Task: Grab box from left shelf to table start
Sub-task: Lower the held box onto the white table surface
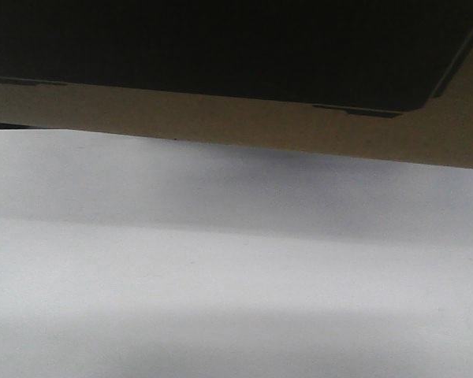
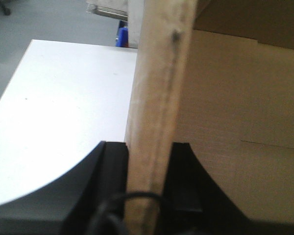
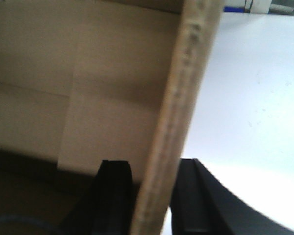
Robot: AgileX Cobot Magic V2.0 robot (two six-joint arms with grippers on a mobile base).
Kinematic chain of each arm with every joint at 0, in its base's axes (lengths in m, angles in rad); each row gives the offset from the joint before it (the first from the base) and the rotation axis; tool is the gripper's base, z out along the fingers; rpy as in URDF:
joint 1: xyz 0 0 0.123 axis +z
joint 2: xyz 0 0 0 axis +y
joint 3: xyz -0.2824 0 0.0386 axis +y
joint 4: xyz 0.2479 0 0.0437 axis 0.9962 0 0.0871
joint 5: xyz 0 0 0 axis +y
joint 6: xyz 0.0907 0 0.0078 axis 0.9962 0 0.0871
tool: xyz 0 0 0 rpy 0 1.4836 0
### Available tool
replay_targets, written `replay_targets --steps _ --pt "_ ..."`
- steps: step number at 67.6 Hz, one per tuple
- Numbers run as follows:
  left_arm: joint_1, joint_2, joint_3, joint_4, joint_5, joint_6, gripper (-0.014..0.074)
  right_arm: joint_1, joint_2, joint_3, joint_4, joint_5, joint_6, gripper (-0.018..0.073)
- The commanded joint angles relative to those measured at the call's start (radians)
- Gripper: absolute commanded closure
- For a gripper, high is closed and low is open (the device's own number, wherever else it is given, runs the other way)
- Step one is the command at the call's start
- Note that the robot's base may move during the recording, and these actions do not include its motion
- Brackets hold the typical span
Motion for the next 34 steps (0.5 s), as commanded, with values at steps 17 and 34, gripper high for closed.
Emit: replay_targets --steps 17,34 --pt "0.256 0.201 -0.053 -0.435 -0.301 0.23 0.0689 0.0 0.22 -0.059 0.057 -0.068 -0.05 0.0503" --pt "0.518 0.388 -0.053 -0.788 -0.313 0.482 0.0689 0.057 0.377 -0.059 0.003 -0.124 -0.051 0.0503"
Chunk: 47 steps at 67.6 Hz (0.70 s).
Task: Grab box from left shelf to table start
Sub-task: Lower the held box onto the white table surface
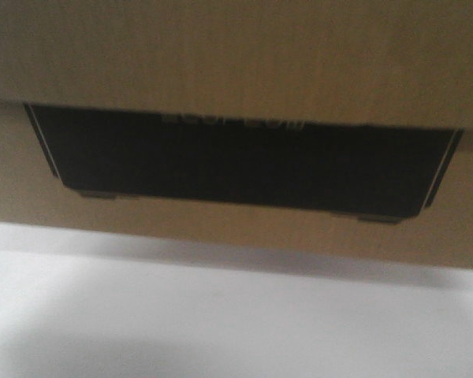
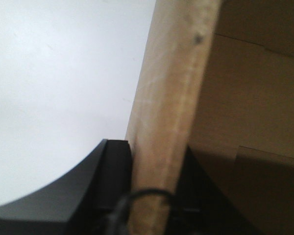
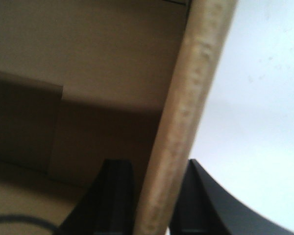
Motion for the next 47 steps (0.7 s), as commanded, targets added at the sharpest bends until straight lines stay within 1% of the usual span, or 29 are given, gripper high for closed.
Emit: replay_targets --steps 1,10,18,26,32,41,45,47 --pt "0.048 0.019 -0.038 -0.268 -0.122 0.182 0.0689 0.034 0.029 -0.04 0.08 -0.127 -0.035 0.0503" --pt "0.101 0.105 -0.038 -0.275 -0.109 0.192 0.0689 0.05 0.107 -0.04 0.056 -0.156 -0.035 0.0503" --pt "0.122 0.167 -0.038 -0.28 -0.104 0.192 0.0689 0.05 0.169 -0.04 0.056 -0.172 -0.035 0.0503" --pt "0.122 0.216 -0.038 -0.282 -0.091 0.217 0.0689 0.05 0.216 -0.04 0.056 -0.17 -0.035 0.0502" --pt "0.122 0.25 -0.038 -0.284 -0.069 0.217 0.0689 0.05 0.234 -0.04 0.056 -0.165 -0.035 0.05" --pt "0.122 0.281 -0.038 -0.321 -0.054 0.23 0.0689 0.05 0.237 -0.04 0.056 -0.163 -0.035 0.0498" --pt "0.122 0.289 -0.038 -0.345 -0.052 0.268 0.0687 0.05 0.235 -0.04 0.056 -0.163 -0.035 0.0468" --pt "0.122 0.291 -0.038 -0.352 -0.052 0.283 0.0674 0.05 0.234 -0.04 0.056 -0.163 -0.035 0.0428"
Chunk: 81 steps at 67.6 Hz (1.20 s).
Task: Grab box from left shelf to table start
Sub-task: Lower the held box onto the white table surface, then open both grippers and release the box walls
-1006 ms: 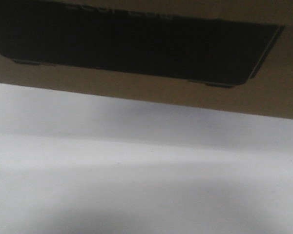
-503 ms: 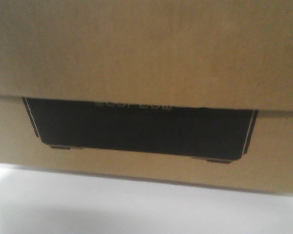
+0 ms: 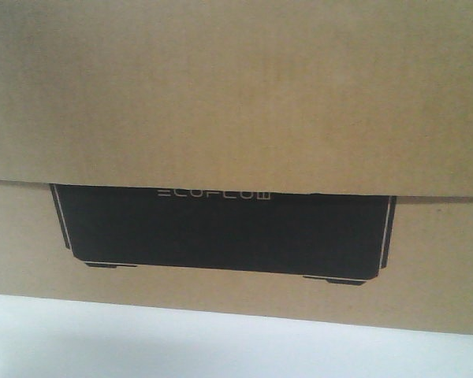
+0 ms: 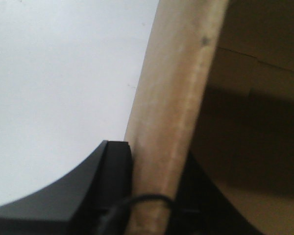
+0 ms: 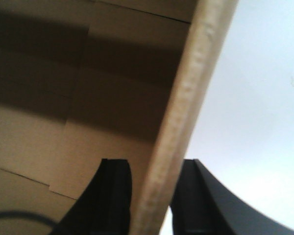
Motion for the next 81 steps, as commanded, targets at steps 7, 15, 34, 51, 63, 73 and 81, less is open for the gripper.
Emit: replay_targets --steps 7,15,34,51,63,73,81 --pt "-0.012 -0.003 0.0 -0.189 0.002 0.135 0.0519 0.003 -0.024 -0.025 0.044 -0.056 -0.046 0.0236" --pt "-0.012 -0.003 0.0 -0.189 0.002 0.14 0.0209 0.002 -0.024 -0.025 0.044 -0.056 -0.046 0.0037" --pt "-0.012 -0.006 -0.033 -0.189 0.024 0.162 0.0027 0.002 -0.025 -0.056 -0.004 -0.029 -0.039 -0.0067" --pt "-0.012 -0.033 -0.173 -0.13 0.092 0.164 0.0027 0.002 -0.032 -0.156 -0.079 0.056 -0.006 -0.0067" --pt "-0.012 -0.109 -0.244 -0.072 0.118 0.168 0.0027 0.002 -0.081 -0.244 -0.079 0.091 0.008 -0.0064" --pt "-0.012 -0.229 -0.248 -0.024 0.125 0.206 0.0058 0.002 -0.164 -0.272 -0.079 0.089 0.013 -0.0034" --pt "-0.012 -0.328 -0.241 0.032 0.148 0.228 0.0195 0.002 -0.238 -0.27 -0.079 0.099 0.013 0.012"
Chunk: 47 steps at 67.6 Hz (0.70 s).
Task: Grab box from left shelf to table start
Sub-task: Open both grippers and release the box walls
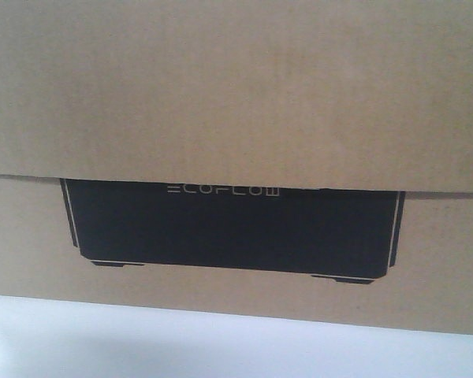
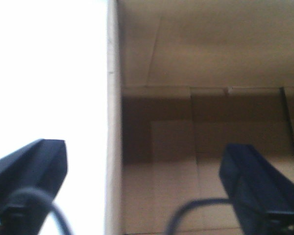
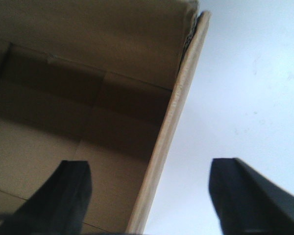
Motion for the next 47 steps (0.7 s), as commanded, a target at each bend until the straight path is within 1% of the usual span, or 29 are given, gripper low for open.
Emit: replay_targets --steps 1,4,6,9,12,13,15,18,19,22,30,47 --pt "-0.007 -0.12 -0.026 0.042 -0.029 0.017 0.023 -0.002 -0.092 -0.034 0.0 -0.005 0.0 0.0159" --pt "-0.007 -0.161 -0.003 0.081 -0.039 0.017 0.0307 -0.002 -0.121 -0.028 -0.006 -0.005 0.0 0.0244" --pt "-0.007 -0.189 0.016 0.104 -0.047 0.017 0.036 -0.002 -0.14 -0.023 -0.011 -0.007 0.0 0.0317" --pt "-0.007 -0.239 0.058 0.132 -0.062 0.017 0.0459 -0.002 -0.174 -0.007 -0.025 -0.011 0.0 0.0405" --pt "-0.007 -0.284 0.103 0.141 -0.078 0.017 0.0543 -0.002 -0.205 0.016 -0.04 -0.012 0.0 0.0503" --pt "-0.007 -0.299 0.119 0.141 -0.085 0.017 0.057 -0.002 -0.216 0.025 -0.044 -0.012 0.0 0.0524" --pt "-0.007 -0.337 0.154 0.141 -0.1 0.017 0.0632 -0.002 -0.244 0.049 -0.051 -0.012 0.0 0.0508" --pt "-0.007 -0.387 0.221 0.137 -0.128 0.017 0.0699 -0.002 -0.281 0.099 -0.06 -0.019 0.0 0.0495" --pt "-0.007 -0.403 0.241 0.137 -0.138 0.017 0.0706 -0.002 -0.294 0.115 -0.062 -0.023 0.0 0.0497" --pt "-0.007 -0.462 0.305 0.137 -0.175 0.017 0.0686 -0.002 -0.341 0.169 -0.067 -0.041 0.0 0.0504" --pt "-0.007 -0.616 0.513 0.141 -0.321 0.017 0.0688 -0.002 -0.46 0.359 -0.074 -0.132 0.0 0.0503" --pt "-0.042 -0.922 0.965 0.141 -0.638 0.017 0.0688 -0.002 -0.796 0.77 -0.077 -0.407 -0.001 0.0503"
